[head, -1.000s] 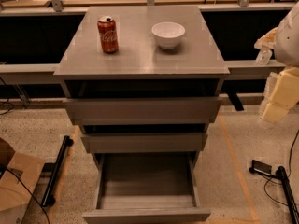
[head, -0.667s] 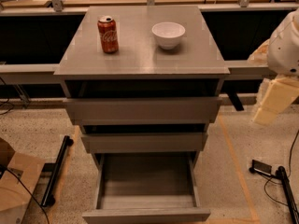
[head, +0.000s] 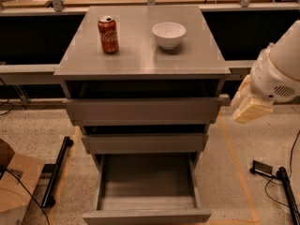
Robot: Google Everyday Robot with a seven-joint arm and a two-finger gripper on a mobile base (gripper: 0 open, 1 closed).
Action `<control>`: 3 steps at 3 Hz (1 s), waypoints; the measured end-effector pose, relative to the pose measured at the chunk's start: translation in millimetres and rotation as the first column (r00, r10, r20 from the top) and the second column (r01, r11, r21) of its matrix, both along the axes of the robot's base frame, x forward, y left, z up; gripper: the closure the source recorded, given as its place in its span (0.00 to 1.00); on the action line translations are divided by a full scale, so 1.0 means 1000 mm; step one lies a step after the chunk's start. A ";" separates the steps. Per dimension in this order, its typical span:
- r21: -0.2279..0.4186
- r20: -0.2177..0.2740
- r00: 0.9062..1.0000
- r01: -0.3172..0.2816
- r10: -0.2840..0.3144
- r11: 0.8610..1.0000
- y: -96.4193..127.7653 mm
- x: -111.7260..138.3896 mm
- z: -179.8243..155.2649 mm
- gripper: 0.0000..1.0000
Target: Close bottom drawer
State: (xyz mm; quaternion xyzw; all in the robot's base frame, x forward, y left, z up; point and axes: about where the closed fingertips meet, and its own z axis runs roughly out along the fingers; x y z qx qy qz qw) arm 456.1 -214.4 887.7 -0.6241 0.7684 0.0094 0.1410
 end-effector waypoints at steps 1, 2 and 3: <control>0.038 -0.015 1.000 -0.002 0.002 0.999 0.001 0.007 -0.048 0.88; 0.032 -0.018 1.000 -0.005 0.005 0.999 0.004 0.009 -0.050 1.00; -0.005 -0.066 0.998 -0.015 0.015 1.000 0.008 0.007 -0.069 1.00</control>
Offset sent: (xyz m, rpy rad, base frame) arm 0.0059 0.0008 -0.0399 0.0320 0.0139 0.0029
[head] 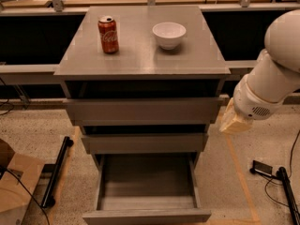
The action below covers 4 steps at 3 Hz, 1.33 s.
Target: Close bottom drawer
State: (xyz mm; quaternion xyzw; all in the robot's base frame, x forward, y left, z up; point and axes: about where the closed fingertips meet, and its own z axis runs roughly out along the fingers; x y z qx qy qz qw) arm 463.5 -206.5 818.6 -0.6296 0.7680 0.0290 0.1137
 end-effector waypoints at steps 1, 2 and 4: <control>0.018 -0.079 0.997 -0.018 0.019 1.000 0.008 -0.002 -0.051 1.00; 0.054 -0.113 0.994 -0.004 0.010 0.999 0.013 -0.007 -0.107 1.00; 0.116 -0.129 0.991 0.054 -0.039 0.992 0.024 -0.009 -0.207 1.00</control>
Offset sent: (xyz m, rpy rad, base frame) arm -0.0055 0.0206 -0.1792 0.1095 0.1186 -0.0184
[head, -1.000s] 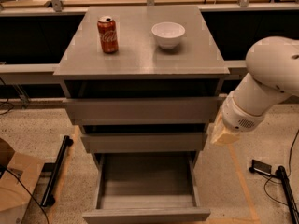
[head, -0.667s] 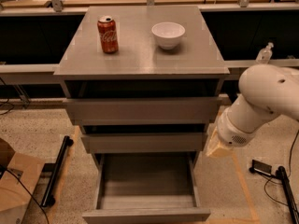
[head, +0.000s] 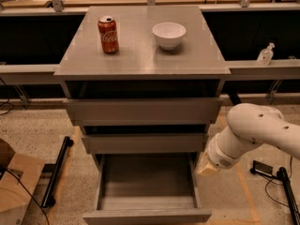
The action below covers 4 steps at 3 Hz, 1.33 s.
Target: Close bottom drawer
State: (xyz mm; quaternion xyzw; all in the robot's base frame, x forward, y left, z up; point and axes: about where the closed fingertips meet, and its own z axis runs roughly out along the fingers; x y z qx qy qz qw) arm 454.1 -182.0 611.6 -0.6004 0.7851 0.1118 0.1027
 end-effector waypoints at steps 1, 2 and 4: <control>0.008 -0.009 1.000 0.003 -0.003 1.000 0.001 0.000 -0.009 1.00; -0.009 -0.069 0.998 -0.003 0.003 1.000 0.005 0.000 -0.031 1.00; -0.020 -0.196 0.980 -0.039 0.034 0.999 0.014 0.011 -0.112 1.00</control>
Offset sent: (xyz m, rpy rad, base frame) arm 0.0017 0.0087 -0.0608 -0.0349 0.1565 0.0091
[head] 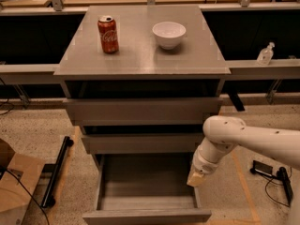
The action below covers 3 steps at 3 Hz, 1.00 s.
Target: Close bottom drawer
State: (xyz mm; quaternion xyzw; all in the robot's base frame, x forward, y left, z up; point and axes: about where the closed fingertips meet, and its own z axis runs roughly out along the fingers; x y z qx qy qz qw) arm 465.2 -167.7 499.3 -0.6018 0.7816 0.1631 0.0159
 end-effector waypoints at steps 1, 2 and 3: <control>0.003 -0.024 1.000 0.014 -0.013 1.000 -0.002 0.000 -0.043 1.00; 0.013 -0.045 0.998 0.040 -0.040 0.999 0.000 -0.002 -0.089 1.00; 0.013 -0.053 0.998 0.043 -0.042 0.999 0.000 -0.002 -0.093 1.00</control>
Offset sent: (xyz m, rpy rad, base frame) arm 0.0030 -0.0016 -0.1305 0.0205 0.0457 -0.0731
